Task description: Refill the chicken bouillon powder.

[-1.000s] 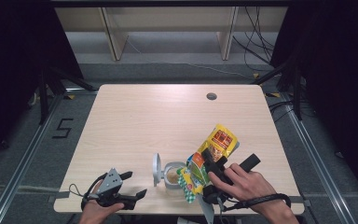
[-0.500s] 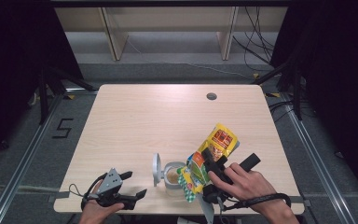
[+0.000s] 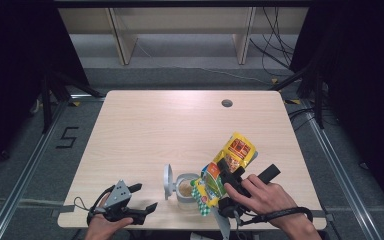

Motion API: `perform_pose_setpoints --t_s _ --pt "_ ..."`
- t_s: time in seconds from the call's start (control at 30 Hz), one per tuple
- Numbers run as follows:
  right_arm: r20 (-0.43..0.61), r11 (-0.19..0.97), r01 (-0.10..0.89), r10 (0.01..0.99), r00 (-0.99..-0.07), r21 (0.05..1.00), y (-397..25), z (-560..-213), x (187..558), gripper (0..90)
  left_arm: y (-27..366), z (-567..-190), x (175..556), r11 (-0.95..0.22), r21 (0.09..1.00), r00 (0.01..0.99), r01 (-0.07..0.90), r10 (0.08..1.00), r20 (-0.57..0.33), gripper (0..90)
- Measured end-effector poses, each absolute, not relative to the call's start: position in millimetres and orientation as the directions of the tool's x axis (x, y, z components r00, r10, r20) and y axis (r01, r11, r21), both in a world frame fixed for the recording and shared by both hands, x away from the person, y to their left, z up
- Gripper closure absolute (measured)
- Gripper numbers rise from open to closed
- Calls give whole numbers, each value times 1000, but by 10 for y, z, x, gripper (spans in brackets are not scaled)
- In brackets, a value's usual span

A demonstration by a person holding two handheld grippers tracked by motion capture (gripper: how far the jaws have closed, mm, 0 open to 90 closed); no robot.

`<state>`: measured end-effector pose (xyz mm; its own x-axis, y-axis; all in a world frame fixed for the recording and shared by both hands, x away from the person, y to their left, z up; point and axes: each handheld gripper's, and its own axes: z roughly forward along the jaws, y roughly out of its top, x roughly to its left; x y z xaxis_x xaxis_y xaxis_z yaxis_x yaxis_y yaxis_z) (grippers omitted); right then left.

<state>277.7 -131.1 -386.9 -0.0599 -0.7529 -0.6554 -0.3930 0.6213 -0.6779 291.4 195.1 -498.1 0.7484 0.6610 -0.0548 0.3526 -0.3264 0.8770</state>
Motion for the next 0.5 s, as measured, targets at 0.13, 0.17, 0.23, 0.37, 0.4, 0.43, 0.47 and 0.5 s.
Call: perform_pose_setpoints --t_s 0.13,0.17,0.23,0.37,0.4,0.43,0.47,0.5 --pt "-662 629 -390 -747 -61 -673 -1316 -3863 2772 574 1949 -4986 2917 -321 880 752 349 656 -59 150" --pt "-668 634 -391 -742 -63 -667 -1318 -3864 2772 573 1951 -4980 2913 -327 877 748 353 662 -55 150" --pt "-666 630 -388 -744 -53 -673 -1319 -3865 2772 574 1948 -4986 2917 -318 881 751 350 657 -62 150" --pt "-667 633 -389 -742 -61 -669 -1315 -3864 2773 574 1938 -4988 2911 -301 885 747 355 660 -75 150" --pt "-669 635 -392 -741 -63 -666 -1316 -3870 2773 573 1951 -4983 2916 -320 881 752 350 656 -61 150" --pt "-662 628 -396 -746 -63 -670 -1315 -3873 2775 574 1947 -4985 2916 -314 882 750 351 658 -64 150" --pt "-656 621 -396 -753 -59 -677 -1313 -3872 2776 574 1949 -4985 2917 -318 881 751 350 657 -61 150" --pt "-653 620 -388 -755 -61 -682 -1310 -3870 2770 574 1948 -4984 2917 -319 881 752 349 656 -60 150"
